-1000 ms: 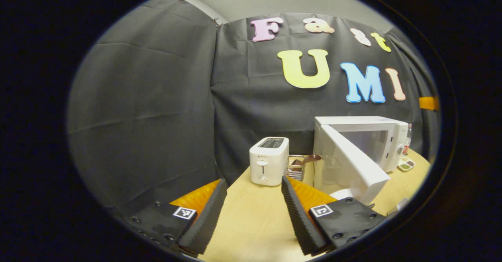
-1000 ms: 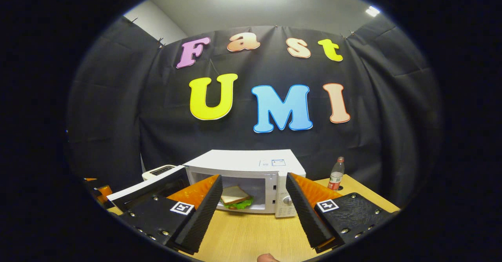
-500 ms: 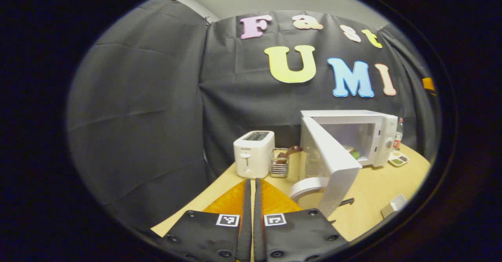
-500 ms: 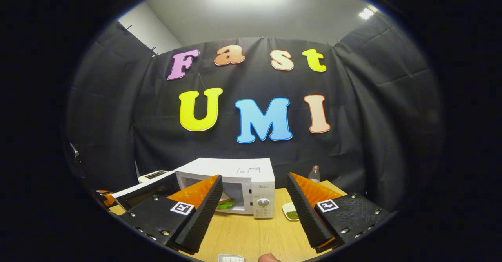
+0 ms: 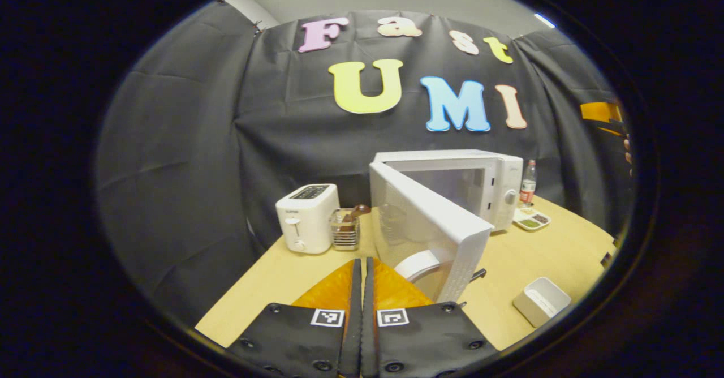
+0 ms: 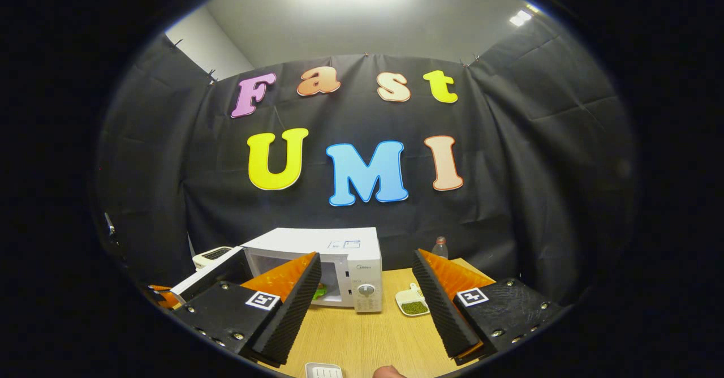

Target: Open the microwave oven with the left hand, put the food in, and close the microwave oven.

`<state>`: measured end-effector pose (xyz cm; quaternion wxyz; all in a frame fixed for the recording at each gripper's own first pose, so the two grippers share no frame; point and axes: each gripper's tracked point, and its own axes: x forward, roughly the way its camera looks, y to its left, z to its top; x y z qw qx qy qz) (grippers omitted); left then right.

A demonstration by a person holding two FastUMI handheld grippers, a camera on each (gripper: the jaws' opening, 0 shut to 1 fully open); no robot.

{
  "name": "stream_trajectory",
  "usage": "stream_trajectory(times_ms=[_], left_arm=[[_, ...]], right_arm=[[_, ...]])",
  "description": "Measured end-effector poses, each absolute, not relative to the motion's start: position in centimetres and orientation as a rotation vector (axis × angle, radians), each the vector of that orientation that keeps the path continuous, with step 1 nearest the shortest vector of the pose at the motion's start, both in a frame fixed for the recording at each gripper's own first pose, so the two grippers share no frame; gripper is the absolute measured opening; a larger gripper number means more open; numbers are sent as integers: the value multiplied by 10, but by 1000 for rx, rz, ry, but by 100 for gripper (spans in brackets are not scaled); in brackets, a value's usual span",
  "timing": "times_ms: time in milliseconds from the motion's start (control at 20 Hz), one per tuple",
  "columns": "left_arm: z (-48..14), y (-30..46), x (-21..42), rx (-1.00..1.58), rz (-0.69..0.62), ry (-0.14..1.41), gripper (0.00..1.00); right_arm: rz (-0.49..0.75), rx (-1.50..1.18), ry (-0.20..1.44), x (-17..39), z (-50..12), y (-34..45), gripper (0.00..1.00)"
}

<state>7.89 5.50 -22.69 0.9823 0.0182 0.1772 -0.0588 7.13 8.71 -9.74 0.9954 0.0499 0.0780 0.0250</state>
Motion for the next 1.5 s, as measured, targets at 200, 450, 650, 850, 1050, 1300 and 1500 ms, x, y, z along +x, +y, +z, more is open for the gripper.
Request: stream_trajectory(times_ms=[200,450,650,850,1050,1300,1500], left_arm=[[-227,4,89,15,-257,365,7],[-225,-47,109,15,-391,366,7],[-223,-87,131,8,-482,360,7],[-228,-115,158,-12,-542,362,7],[-228,-135,184,-48,-563,360,10],[-233,-158,221,-83,-575,352,7],[-236,-168,253,-98,-569,339,7]], right_arm=[[41,85,158,66,-96,81,98],[-10,78,173,61,-101,65,98],[-63,74,189,57,-105,48,98],[-113,70,193,54,-106,36,98],[-166,51,201,50,-108,23,98],[-241,41,231,43,-117,7,98],[-275,23,240,39,-120,1,98]])
